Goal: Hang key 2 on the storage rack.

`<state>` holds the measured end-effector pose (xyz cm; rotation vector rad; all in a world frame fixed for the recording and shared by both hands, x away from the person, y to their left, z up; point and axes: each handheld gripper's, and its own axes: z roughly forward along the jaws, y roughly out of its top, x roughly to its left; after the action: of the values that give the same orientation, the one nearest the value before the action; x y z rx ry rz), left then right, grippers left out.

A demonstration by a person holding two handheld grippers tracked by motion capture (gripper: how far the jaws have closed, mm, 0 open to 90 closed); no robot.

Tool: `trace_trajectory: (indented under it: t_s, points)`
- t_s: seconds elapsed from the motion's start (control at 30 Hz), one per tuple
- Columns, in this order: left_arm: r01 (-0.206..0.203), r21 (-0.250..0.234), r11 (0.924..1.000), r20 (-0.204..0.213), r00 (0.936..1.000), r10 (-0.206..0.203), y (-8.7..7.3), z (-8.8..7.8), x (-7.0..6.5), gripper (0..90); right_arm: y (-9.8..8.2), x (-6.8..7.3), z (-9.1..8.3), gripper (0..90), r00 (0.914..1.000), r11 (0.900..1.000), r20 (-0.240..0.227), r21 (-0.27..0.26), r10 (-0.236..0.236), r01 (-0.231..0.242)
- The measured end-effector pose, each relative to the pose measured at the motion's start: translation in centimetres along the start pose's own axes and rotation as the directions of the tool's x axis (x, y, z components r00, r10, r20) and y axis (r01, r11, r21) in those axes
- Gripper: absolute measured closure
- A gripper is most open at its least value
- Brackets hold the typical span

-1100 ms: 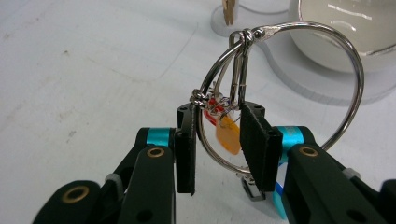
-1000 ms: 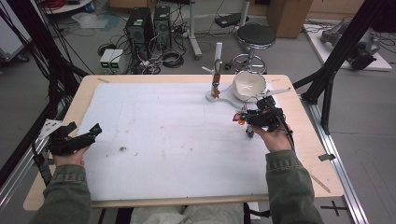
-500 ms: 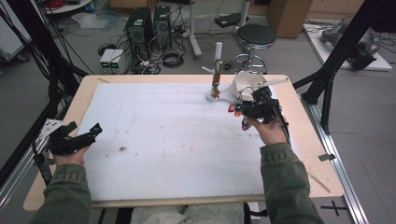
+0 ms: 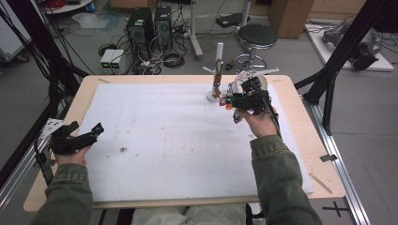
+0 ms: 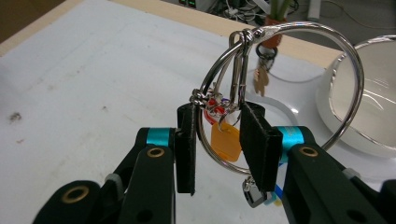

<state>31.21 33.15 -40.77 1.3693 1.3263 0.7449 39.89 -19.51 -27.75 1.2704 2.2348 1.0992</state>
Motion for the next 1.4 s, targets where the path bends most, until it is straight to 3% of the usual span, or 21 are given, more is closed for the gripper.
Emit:
trace_trajectory:
  t_s: [0.23, 0.57, 0.83, 1.4]
  points:
    - [0.0, 0.001, 1.0, 0.0, 1.0, 0.0, 0.0, 0.0, 0.0, 1.7, 1.1, 0.9, 1.0, 67.7, 0.9998, 1.0, -0.007, 0.01, -0.019, 0.019]
    - [0.003, -0.001, 1.0, 0.004, 1.0, -0.003, 0.0, 0.0, 0.1, 1.7, 2.7, 1.8, 2.2, 67.6, 1.0, 1.0, -0.008, -0.003, 0.003, -0.003]
    - [0.006, 0.001, 1.0, 0.011, 0.9999, -0.006, 0.0, 0.0, 0.1, 1.7, 3.8, 3.2, 3.3, 67.6, 0.9994, 0.999, -0.005, 0.01, -0.035, 0.035]
    - [-0.002, 0.008, 1.0, 0.013, 0.9999, 0.002, 0.0, 0.0, 0.2, 1.7, 7.2, 4.1, 5.4, 67.6, 0.9988, 0.999, -0.018, 0.022, -0.045, 0.045]
